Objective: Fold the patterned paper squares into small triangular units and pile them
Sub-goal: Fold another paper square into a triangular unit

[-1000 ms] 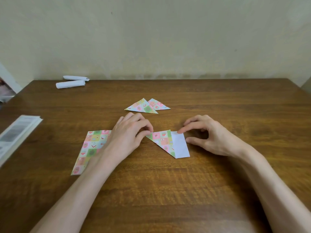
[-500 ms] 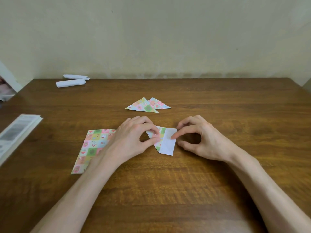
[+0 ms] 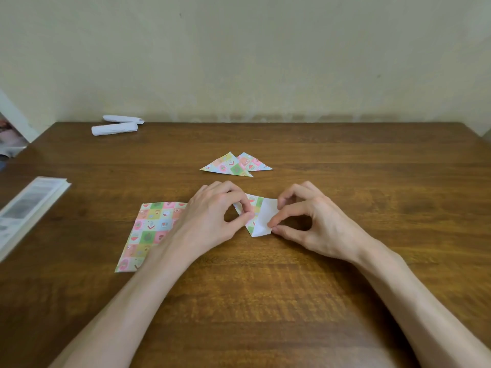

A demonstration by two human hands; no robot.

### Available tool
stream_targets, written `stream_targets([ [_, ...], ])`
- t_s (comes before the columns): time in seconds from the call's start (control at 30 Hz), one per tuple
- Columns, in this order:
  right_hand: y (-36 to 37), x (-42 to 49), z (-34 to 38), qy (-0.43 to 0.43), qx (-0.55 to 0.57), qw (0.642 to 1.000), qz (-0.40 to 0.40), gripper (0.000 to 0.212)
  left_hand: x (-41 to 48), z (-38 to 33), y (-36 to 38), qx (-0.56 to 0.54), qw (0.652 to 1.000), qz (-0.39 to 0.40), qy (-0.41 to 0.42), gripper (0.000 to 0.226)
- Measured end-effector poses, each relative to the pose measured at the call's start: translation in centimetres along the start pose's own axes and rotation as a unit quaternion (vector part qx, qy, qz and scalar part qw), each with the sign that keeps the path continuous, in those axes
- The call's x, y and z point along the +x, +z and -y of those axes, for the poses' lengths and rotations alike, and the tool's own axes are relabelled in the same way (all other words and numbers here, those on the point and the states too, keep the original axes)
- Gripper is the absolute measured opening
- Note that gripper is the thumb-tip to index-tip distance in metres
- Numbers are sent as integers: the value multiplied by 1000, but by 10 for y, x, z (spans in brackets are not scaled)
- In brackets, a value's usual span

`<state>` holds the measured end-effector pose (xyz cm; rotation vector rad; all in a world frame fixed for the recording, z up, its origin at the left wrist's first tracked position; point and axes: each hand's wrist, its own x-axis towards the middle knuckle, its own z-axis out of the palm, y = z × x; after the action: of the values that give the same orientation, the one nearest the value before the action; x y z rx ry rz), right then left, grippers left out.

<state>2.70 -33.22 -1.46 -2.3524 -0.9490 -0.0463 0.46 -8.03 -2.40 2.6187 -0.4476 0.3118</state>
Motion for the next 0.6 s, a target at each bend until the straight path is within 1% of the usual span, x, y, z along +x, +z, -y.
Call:
stream_targets([
  [0.13, 2, 1, -1, 3, 19, 999, 34, 12, -2, 3, -5, -26, 998, 50, 13, 15],
  [0.27, 4, 1, 0, 3, 38, 999, 40, 13, -2, 4, -9, -26, 998, 57, 28, 17],
  [0.47, 6, 2, 2, 35, 83, 995, 45, 8, -1, 4, -11, -67, 994, 80, 19, 9],
  [0.6, 8, 3, 5, 50, 91, 994, 45, 5, 0, 7, -14, -85, 990, 115, 12, 3],
])
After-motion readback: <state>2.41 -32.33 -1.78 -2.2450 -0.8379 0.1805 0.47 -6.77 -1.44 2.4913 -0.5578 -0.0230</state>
